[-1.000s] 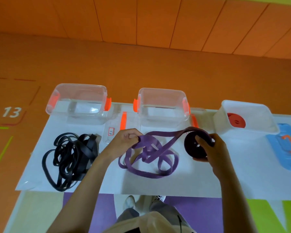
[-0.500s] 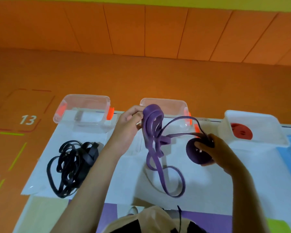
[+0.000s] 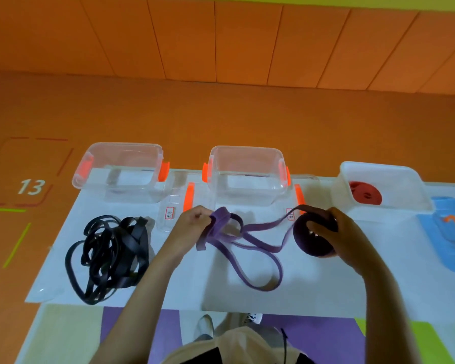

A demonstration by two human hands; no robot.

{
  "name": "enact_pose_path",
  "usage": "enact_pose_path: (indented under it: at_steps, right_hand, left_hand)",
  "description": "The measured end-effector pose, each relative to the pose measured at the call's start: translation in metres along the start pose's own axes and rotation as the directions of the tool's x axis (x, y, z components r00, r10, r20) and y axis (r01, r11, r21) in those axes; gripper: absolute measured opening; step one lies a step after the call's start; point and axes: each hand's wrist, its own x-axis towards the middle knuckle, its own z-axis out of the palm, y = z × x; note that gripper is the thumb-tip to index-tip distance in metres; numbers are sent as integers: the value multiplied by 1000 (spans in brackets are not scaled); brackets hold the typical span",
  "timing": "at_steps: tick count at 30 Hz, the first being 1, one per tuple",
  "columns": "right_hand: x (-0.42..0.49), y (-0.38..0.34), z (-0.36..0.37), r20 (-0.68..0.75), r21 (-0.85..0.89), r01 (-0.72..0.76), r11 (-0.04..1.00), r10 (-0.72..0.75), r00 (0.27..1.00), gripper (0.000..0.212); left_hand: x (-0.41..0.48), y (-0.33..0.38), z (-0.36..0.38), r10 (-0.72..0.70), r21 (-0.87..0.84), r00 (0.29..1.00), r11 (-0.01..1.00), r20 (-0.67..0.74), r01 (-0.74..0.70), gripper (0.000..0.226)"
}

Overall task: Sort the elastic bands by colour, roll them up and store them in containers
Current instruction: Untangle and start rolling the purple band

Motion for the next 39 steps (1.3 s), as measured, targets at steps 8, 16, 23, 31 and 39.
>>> enact_pose_path:
  at_steps: [8,16,23,31,39]
  right_hand:
    - [-25,-17,3,-64,-95,201,975,-207,976,22]
    - [-29,-21,-10,52,-344,336,877,-340,939,35]
    - [-10,-43,-28,114,-386,468,795,-463,879,44]
    - [22,-67,-44,115,-246,532,810,-520,846,44]
    - [50,-71,-33,133,344,370,863,-434,891,43]
  left_hand:
    - [9,-42,62,-33,230,995,973,96,10,23]
    - [3,-9,87,170,515,968,822,184,-242,63]
    - [4,90,103,491,251,751,736,443,-629,61]
    - [25,128,89,482,207,793,790,374,-578,19]
    - [34,129,56,434,168,860,858,268,-485,18]
